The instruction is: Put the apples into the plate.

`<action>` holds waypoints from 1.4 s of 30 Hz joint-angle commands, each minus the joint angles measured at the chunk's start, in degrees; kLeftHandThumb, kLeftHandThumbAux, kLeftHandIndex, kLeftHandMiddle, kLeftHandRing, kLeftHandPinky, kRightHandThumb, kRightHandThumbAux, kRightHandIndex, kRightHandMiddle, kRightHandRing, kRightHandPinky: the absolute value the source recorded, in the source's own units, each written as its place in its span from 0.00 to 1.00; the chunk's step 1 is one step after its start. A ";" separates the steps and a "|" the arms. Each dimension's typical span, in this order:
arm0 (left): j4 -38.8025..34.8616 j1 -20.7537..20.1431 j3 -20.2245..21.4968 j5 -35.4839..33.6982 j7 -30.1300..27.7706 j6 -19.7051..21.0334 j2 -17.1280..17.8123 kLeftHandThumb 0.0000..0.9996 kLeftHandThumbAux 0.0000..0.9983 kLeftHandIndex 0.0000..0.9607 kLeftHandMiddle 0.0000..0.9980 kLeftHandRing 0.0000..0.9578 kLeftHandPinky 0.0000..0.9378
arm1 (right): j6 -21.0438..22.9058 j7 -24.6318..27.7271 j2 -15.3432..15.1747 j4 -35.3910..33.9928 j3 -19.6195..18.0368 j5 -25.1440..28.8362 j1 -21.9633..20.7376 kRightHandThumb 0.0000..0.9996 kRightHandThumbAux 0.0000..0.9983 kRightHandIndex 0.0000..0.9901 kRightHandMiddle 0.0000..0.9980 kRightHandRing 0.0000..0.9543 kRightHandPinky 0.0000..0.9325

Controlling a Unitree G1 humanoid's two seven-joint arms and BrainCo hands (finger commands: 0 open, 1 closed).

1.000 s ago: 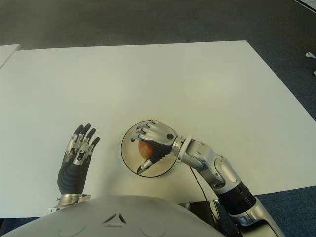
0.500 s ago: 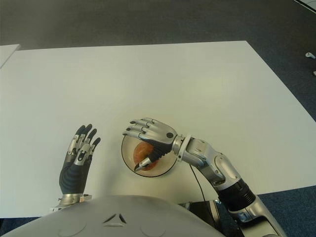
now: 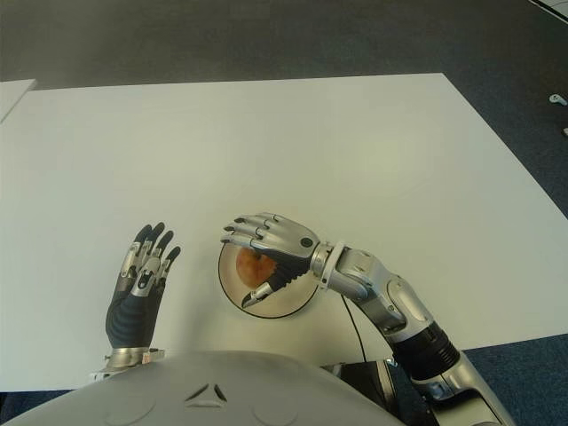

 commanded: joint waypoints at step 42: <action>0.88 4.10 0.79 13.04 8.54 3.18 -1.24 0.15 0.49 0.08 0.01 0.00 0.00 | 11.34 -6.12 33.09 5.18 -30.44 52.62 32.52 0.19 0.46 0.17 0.07 0.01 0.01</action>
